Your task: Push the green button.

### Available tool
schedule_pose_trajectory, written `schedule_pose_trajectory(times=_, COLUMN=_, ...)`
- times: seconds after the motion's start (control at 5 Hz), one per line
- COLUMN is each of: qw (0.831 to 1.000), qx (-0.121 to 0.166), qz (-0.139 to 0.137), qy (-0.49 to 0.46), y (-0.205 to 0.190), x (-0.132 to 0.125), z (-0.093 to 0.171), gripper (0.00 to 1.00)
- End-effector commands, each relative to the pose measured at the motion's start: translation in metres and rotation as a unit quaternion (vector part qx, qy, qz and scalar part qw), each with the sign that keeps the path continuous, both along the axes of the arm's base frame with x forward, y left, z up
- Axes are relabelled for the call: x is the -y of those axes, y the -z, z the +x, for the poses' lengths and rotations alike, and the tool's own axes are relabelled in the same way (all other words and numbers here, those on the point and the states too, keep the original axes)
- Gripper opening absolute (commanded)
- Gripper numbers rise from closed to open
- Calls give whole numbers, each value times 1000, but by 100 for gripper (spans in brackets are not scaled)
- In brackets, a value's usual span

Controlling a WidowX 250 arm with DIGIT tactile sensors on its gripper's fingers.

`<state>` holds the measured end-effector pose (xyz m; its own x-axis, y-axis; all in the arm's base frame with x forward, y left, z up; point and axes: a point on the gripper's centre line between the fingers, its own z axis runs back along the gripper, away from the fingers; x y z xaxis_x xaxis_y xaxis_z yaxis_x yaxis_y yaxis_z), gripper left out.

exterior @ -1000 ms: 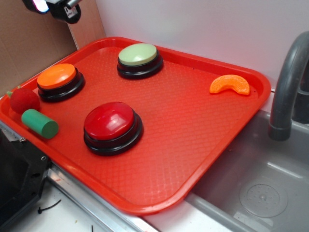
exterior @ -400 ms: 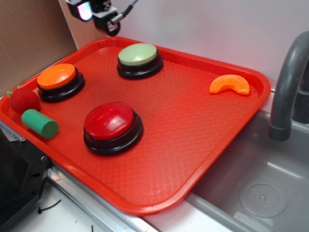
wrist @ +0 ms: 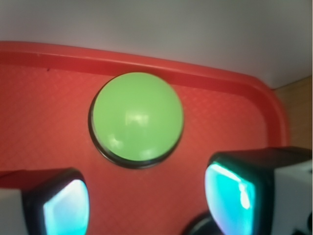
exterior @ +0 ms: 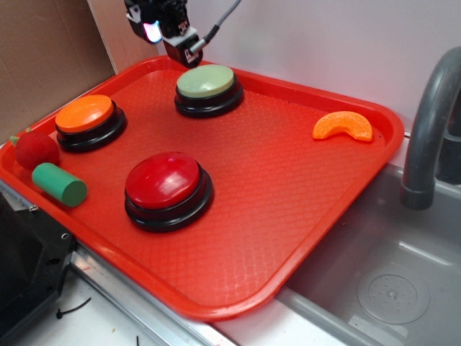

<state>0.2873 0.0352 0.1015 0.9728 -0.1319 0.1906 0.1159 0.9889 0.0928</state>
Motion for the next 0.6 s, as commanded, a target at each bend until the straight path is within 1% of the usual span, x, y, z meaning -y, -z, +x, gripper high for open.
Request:
schedule_pose_trajectory(times=0.0, qw=1000, qx=5, qz=-19, qy=-7, y=13, x=-4, z=21, gripper=100)
schedule_pose_trajectory(times=0.2, qw=1000, qx=-17, qz=-6, qy=-19, y=27, x=-2, z=27, gripper=100)
schedule_pose_trajectory(times=0.4, qw=999, qx=-24, qz=-14, qy=-21, y=39, x=-4, z=29, gripper=100)
